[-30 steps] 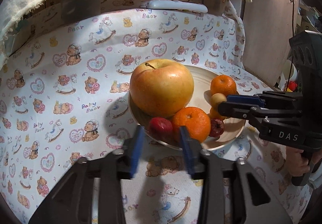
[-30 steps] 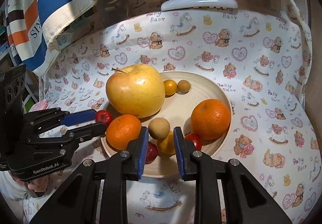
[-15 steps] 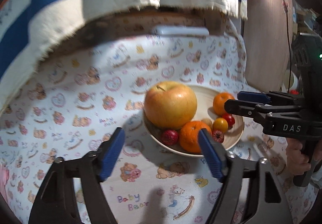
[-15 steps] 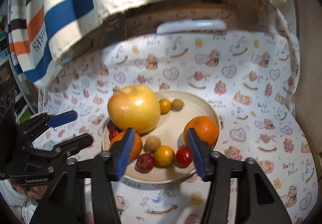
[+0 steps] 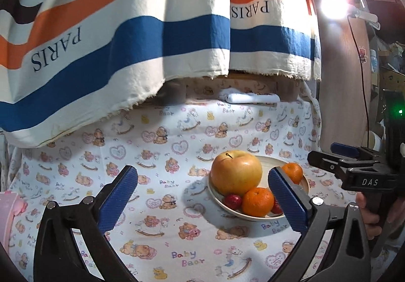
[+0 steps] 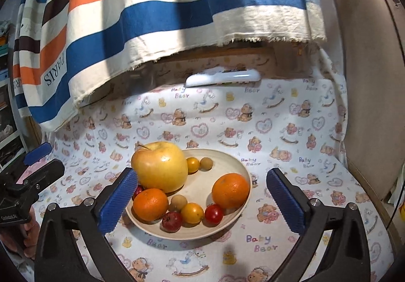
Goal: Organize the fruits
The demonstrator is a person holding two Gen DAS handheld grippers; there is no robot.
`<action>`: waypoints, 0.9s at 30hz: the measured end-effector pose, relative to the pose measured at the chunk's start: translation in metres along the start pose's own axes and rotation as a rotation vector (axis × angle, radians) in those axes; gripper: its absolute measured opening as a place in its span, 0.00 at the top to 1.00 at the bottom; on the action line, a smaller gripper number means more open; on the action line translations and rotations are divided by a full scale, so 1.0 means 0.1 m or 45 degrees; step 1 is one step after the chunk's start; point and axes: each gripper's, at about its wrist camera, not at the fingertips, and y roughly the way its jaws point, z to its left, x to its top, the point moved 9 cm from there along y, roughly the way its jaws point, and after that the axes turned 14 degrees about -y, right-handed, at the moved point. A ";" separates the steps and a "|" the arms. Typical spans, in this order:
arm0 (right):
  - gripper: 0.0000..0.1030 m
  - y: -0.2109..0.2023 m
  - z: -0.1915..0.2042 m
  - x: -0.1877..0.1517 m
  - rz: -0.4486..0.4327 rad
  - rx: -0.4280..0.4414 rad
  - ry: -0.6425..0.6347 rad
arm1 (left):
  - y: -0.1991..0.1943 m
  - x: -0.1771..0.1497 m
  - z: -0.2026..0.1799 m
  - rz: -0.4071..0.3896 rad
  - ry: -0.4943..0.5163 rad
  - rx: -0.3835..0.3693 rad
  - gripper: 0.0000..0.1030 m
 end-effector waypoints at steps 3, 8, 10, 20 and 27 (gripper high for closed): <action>0.01 -0.07 0.01 0.03 -0.047 -0.053 -0.048 | -0.03 -0.02 0.03 -0.032 -0.007 0.017 0.01; 0.01 -0.14 0.04 0.03 -0.095 -0.102 -0.097 | -0.06 -0.03 0.08 -0.073 -0.005 0.055 0.01; 0.01 -0.14 0.05 0.03 -0.097 -0.103 -0.107 | -0.05 -0.04 0.10 -0.064 -0.018 0.051 0.01; 0.01 -0.14 0.05 0.00 -0.075 -0.159 -0.132 | 0.04 -0.10 0.19 -0.008 -0.027 0.133 0.00; 0.01 -0.15 0.07 -0.01 -0.078 -0.145 -0.142 | 0.04 -0.11 0.18 -0.003 -0.021 0.123 0.00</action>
